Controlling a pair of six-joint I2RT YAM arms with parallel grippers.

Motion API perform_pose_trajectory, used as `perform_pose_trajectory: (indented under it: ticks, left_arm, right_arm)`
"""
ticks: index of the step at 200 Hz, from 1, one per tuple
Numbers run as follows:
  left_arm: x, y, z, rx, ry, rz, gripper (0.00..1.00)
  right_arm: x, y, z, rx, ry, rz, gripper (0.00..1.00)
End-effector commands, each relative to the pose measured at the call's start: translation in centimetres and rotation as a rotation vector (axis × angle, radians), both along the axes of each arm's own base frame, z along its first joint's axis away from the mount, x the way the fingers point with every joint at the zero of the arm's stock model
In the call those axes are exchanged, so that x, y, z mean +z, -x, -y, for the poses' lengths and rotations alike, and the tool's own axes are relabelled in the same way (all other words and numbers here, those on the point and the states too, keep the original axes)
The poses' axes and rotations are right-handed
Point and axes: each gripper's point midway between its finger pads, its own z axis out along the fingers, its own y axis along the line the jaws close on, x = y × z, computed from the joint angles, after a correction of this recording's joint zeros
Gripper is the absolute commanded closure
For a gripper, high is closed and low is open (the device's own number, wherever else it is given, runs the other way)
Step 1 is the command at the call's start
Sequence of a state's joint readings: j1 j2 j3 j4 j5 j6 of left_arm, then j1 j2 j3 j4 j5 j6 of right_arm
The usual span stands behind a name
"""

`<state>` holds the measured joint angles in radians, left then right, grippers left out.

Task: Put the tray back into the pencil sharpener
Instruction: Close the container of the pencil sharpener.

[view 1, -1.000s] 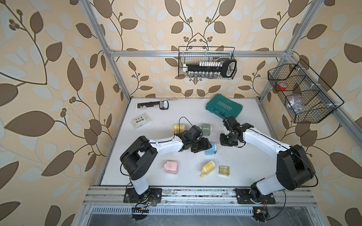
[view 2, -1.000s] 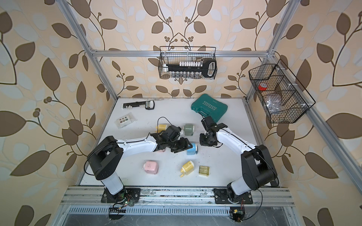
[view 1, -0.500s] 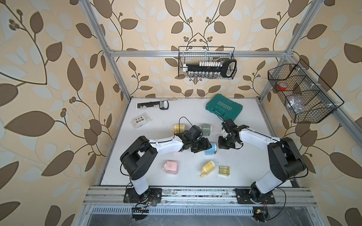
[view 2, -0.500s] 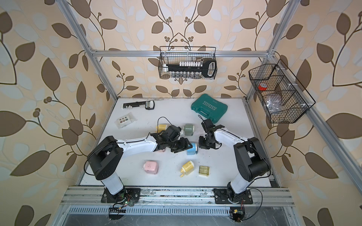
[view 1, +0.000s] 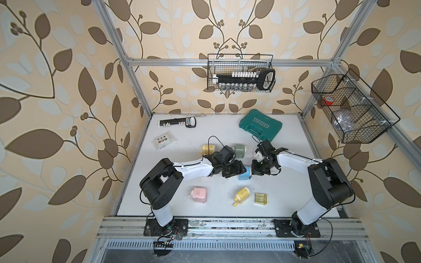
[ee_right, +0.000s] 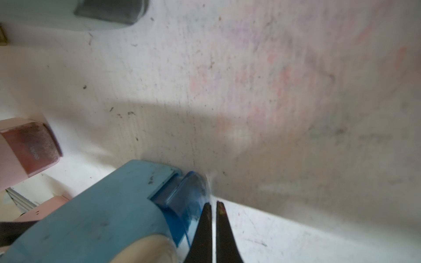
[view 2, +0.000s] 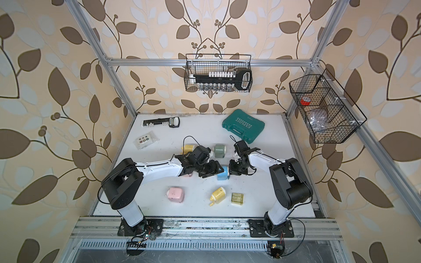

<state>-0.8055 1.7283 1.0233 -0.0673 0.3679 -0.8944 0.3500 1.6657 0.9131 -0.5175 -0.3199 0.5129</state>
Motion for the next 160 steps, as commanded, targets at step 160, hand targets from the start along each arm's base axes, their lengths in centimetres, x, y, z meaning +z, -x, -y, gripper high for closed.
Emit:
perform_pose_trajectory:
  ticks: [160]
  left_arm:
    - [-1.9, 0.8, -0.9, -0.004, -0.071, -0.047, 0.32]
  right_arm:
    - [1.9, 0.5, -0.9, -0.023, -0.108, 0.007, 1.00]
